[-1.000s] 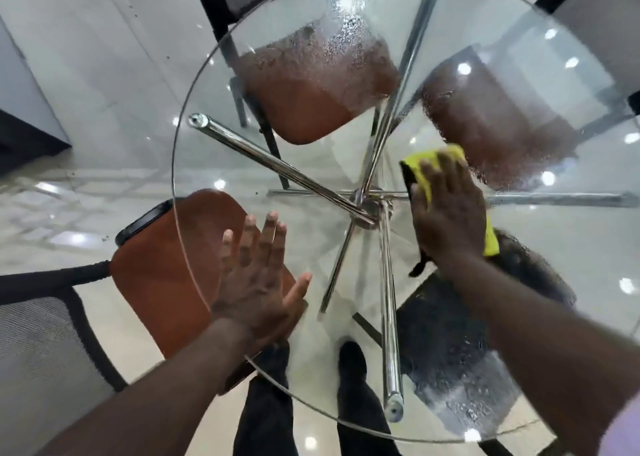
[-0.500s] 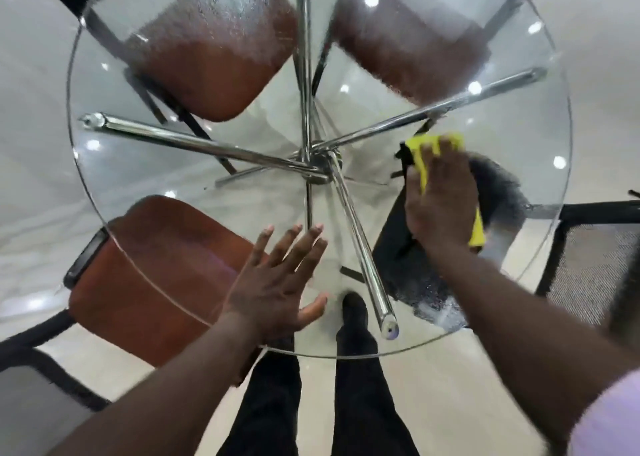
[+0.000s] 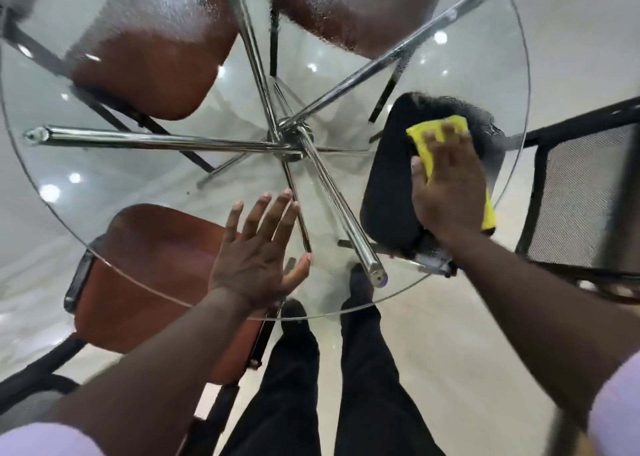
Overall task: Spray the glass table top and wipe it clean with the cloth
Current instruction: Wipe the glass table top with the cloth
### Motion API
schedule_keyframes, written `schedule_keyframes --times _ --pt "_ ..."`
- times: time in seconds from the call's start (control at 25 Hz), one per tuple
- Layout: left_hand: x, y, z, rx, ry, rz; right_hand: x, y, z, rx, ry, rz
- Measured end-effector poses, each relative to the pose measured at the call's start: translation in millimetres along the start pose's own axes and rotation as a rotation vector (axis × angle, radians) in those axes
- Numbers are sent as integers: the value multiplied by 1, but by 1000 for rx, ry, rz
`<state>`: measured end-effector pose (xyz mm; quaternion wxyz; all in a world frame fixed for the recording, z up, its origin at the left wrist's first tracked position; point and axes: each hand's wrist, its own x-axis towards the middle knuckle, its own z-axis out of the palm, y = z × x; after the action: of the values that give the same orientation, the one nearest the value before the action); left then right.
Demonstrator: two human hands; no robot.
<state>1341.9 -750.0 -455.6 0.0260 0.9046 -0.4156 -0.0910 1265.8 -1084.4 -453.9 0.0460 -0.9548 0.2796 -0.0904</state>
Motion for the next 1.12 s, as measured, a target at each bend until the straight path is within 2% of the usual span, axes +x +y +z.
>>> schedule_keyframes --times 0.04,0.08,0.12,0.2,0.32,0.36,0.4,0.44,0.56,0.6,0.64,0.68,0.76,0.8,0.84,0.88,0.92,1.0,1.04,1.08,1.12 --pt "0 1 -4 0 -26 -8 -24 -18 -3 -3 33 155" --pt "2 4 -7 -19 -37 -26 -52 -40 -4 -10 43 221" --pt "8 7 -11 -58 -25 -50 -80 -62 -4 -8 14 187" --pt "39 14 -17 -122 89 -51 -119 -85 0 8 -105 -87" --pt "115 26 -22 -97 219 73 -87 -35 -1 42 -167 -594" --pt "134 32 -21 -81 218 75 -65 -4 1 25 -149 -688" --pt "145 37 -17 -65 188 51 -43 25 2 13 -120 -686" --pt "150 41 -11 -49 144 26 -24 51 2 11 -70 -571" --pt "149 45 -10 6 89 -6 -15 56 -2 17 29 91" --pt "149 45 -13 16 78 -11 -24 41 0 -11 12 169" --pt "149 45 -14 18 72 -13 -34 29 1 -48 -17 116" --pt "151 46 -15 21 75 -16 -39 25 2 -45 -69 -70" --pt "151 46 -11 38 92 -16 -15 51 4 7 -203 -628" --pt "150 46 -7 41 105 -9 14 70 6 23 -213 -836" --pt "151 45 -5 41 117 -6 46 88 10 19 -221 -927" --pt "151 44 -5 43 119 -9 77 100 12 20 -204 -861" --pt "151 45 -7 45 111 -14 101 108 12 32 -162 -672" --pt "150 45 -10 53 97 -19 112 92 8 19 -88 -117" --pt "151 45 -12 61 90 -21 107 71 9 26 -75 64" --pt "153 45 -13 69 78 -18 98 47 10 33 -82 120" --pt "153 46 -14 74 66 -8 91 26 12 28 -108 35"
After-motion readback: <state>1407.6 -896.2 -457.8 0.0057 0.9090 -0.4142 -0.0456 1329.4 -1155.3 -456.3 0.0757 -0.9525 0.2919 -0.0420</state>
